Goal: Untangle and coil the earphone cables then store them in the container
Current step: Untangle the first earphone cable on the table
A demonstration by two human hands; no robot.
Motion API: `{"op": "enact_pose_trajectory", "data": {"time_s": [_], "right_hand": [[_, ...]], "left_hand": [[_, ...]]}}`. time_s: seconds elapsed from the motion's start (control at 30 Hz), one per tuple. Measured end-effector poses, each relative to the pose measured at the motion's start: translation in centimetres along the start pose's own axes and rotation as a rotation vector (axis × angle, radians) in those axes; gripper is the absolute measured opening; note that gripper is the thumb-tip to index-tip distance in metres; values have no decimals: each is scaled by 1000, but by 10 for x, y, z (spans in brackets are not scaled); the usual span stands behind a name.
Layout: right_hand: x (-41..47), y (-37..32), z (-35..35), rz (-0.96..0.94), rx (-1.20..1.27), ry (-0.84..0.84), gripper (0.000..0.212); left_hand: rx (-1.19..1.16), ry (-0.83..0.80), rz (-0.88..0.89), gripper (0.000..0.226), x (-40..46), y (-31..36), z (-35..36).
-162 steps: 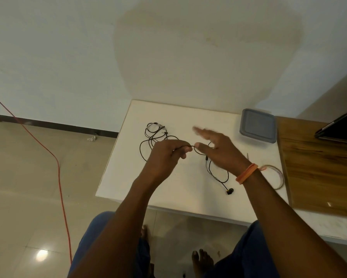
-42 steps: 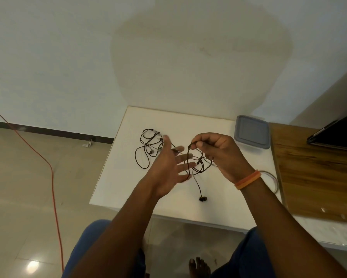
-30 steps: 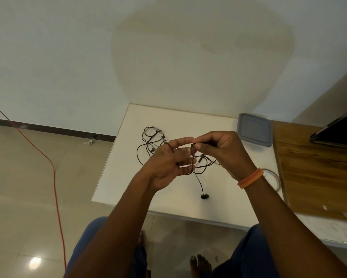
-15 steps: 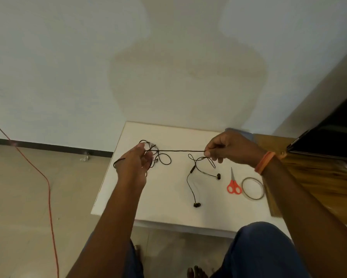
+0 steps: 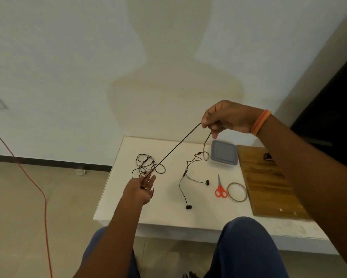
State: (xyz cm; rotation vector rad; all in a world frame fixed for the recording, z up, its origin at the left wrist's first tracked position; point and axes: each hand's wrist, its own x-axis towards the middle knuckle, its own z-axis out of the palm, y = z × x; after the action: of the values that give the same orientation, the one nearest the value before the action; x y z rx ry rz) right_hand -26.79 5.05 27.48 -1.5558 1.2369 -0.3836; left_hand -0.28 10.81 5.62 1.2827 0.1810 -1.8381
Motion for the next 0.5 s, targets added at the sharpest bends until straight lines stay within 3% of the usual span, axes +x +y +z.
{"op": "enact_pose_trajectory", "data": {"time_s": [0.17, 0.3, 0.37, 0.43, 0.5], "right_hand": [[-14, -30, 2, -45, -247, 102, 11], [-20, -61, 9, -162, -292, 244, 13], [-19, -73, 8, -187, -309, 334, 13], [-22, -86, 9, -217, -316, 396, 13], [-24, -95, 9, -252, -341, 410, 13]], "left_hand": [[1, 15, -22, 36, -12, -7, 1], [21, -54, -111, 80, -36, -10, 20], [71, -91, -111, 92, -47, -11, 32], [224, -116, -85, 92, -65, -9, 41], [521, -130, -36, 85, -74, -9, 45]]}}
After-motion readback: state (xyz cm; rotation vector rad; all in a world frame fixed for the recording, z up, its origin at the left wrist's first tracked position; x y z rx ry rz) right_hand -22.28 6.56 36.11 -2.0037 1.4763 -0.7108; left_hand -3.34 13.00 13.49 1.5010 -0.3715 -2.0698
